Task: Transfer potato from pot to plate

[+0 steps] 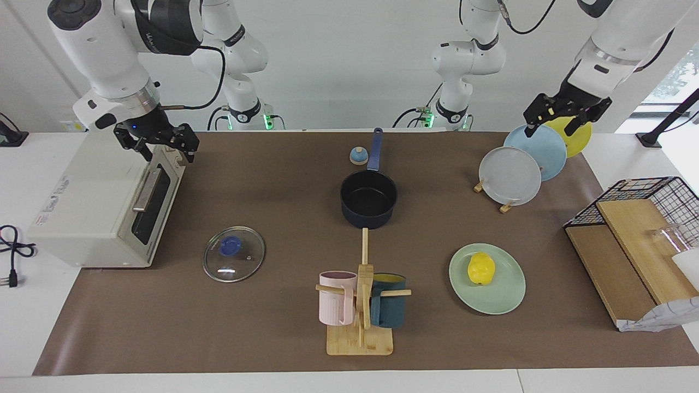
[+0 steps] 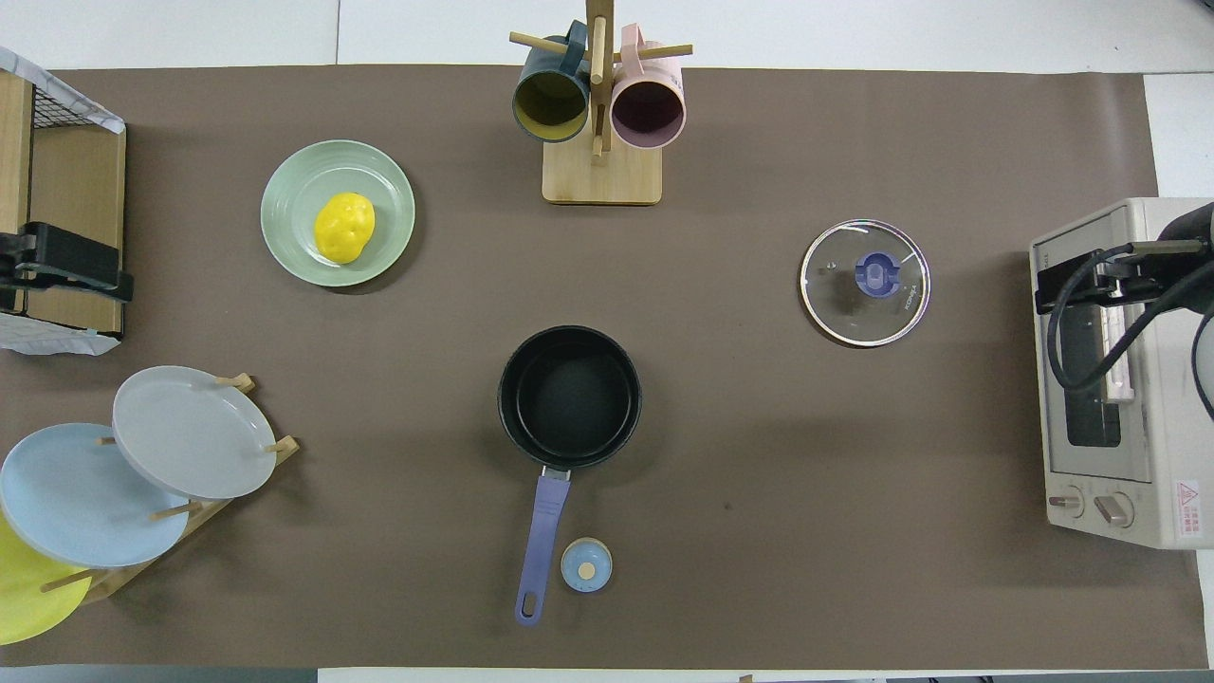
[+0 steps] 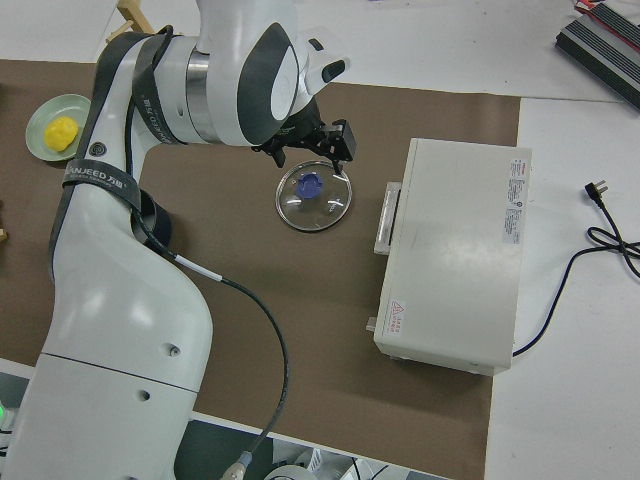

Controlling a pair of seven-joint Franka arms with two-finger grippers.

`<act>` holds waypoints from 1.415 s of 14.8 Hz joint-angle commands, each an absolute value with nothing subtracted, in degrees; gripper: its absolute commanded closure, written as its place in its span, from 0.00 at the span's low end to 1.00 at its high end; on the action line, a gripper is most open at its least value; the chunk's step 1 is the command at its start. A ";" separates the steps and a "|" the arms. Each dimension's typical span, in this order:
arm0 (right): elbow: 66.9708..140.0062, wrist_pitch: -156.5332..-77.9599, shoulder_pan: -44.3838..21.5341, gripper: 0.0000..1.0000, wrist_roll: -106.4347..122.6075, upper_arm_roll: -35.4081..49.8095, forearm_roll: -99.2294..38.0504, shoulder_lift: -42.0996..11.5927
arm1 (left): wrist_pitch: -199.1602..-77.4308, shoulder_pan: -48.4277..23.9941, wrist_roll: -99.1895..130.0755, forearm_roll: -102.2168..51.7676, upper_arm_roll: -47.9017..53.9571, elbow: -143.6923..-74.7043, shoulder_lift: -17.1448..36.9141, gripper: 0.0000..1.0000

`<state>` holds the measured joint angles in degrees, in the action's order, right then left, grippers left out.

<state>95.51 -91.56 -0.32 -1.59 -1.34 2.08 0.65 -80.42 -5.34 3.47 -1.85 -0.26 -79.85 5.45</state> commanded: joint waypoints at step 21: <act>95.62 -91.41 0.35 0.00 -1.85 -1.14 0.97 0.79 | -92.81 -4.31 2.73 -1.32 2.81 -99.05 -4.57 0.00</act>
